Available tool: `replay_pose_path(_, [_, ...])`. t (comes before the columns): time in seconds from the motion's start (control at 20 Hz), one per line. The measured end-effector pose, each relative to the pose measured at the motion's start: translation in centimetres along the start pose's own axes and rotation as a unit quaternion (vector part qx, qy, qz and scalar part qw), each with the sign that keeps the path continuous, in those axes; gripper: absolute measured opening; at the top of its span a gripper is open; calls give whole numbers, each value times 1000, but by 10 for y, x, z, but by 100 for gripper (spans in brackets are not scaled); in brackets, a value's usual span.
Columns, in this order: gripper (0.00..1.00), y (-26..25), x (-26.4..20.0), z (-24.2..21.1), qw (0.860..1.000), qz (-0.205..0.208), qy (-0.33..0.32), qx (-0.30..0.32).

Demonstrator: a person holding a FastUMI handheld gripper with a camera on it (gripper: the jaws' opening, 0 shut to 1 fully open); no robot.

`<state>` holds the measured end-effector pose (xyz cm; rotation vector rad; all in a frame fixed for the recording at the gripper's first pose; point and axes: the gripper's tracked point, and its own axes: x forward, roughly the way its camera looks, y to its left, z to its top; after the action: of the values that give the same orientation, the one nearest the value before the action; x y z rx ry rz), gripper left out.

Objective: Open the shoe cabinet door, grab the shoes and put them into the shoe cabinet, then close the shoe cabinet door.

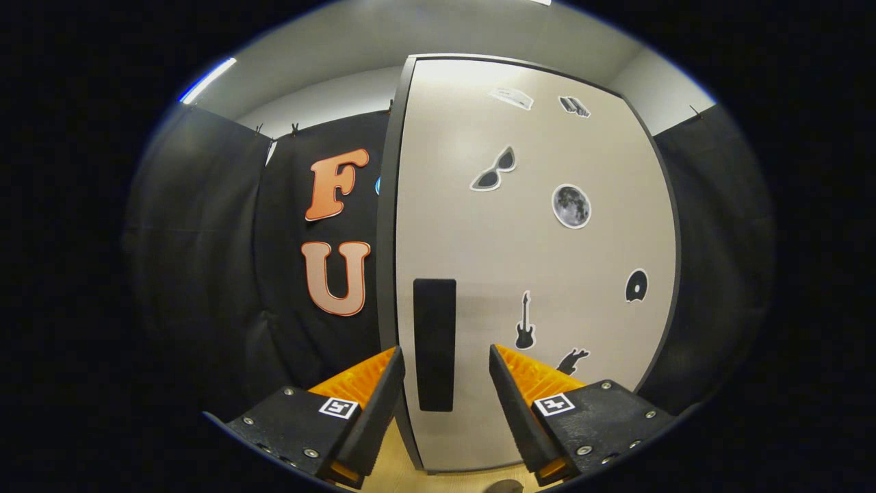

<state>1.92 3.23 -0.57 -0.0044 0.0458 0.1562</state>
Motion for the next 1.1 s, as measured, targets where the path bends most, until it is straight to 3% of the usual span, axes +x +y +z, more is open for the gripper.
replay_pose_path(0.25, [62,-1,2,-1,1000,-2,5,-3])
replay_pose_path(0.45, [38,1,1,-2,1000,0,7,2])
replay_pose_path(1.1, [28,1,-2,-7,999,7,33,18])
